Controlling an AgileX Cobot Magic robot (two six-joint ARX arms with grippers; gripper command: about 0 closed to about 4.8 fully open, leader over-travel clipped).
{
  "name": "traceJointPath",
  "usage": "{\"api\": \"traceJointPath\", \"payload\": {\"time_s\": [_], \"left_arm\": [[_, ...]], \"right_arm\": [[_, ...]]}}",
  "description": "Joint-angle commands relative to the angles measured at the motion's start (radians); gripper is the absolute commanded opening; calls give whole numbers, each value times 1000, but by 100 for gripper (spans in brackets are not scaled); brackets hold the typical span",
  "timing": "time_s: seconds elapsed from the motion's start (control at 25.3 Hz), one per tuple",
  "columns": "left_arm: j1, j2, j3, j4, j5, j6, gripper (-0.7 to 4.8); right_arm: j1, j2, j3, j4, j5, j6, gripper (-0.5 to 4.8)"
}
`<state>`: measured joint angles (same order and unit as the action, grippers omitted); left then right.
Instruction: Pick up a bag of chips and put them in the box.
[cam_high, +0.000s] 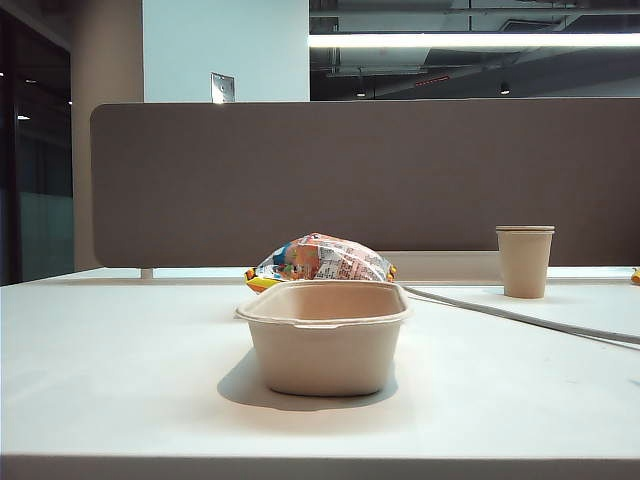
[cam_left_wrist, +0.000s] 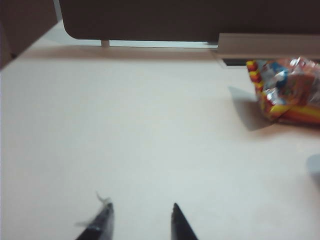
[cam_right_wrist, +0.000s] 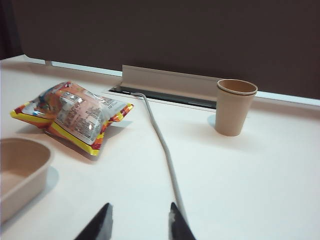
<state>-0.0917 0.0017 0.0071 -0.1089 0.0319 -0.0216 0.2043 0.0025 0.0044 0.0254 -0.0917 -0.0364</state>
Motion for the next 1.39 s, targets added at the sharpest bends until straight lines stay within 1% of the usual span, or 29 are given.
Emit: {"api": "traceJointPath", "payload": {"time_s": [0.04,0.08,0.12,0.2,0.24,0.28,0.32,0.4,0.47,0.59,0.71,0.79,0.87,0.95,1.07,1.15,1.19,1.27,1.35,1.39], "left_arm": [[-1,1,3,53,82,-260,147],[-1,1,3,72,103,-309,147],[-1,0,3,103,127,-377,147],[-1,0,3,158,158,-484,148],[-1,0,4,185,169,-511,148],[-1,1,4,219,208,-518,148],[-1,1,5,250,246,-518,148],[-1,1,18,263,285,-534,148],[-1,1,47,227,287,-556,148],[-1,1,110,158,313,-555,148],[-1,1,184,130,361,-553,150],[-1,2,242,94,400,-519,151],[-1,7,312,14,422,-461,151],[-1,8,384,-92,435,-381,152],[-1,32,476,-222,448,-288,152],[-1,63,522,-277,474,-254,152],[-1,82,539,-292,494,-238,152],[-1,130,563,-306,537,-215,152],[-1,186,571,-300,578,-212,152],[-1,218,576,-300,583,-191,153]], "right_arm": [[1,1,-1,17,-76,243,147],[1,1,-1,17,-111,301,147],[1,1,-1,19,-135,333,147],[2,1,-1,65,-169,469,147],[2,1,-1,98,-186,503,148],[2,1,4,134,-228,511,149],[2,1,14,156,-268,509,166],[3,1,67,115,-277,505,214],[2,2,147,34,-244,459,214],[2,36,291,-77,-200,383,215],[2,149,465,-218,-198,266,216],[2,261,595,-328,-199,200,220],[2,398,735,-439,-199,121,227],[2,529,853,-527,-199,31,235],[3,718,1007,-613,-201,-75,235],[4,832,1089,-642,-219,-131,235],[5,881,1127,-660,-241,-155,235],[34,998,1209,-684,-247,-187,235],[70,1093,1267,-687,-243,-270,244],[92,1141,1295,-687,-242,-329,244]]}}
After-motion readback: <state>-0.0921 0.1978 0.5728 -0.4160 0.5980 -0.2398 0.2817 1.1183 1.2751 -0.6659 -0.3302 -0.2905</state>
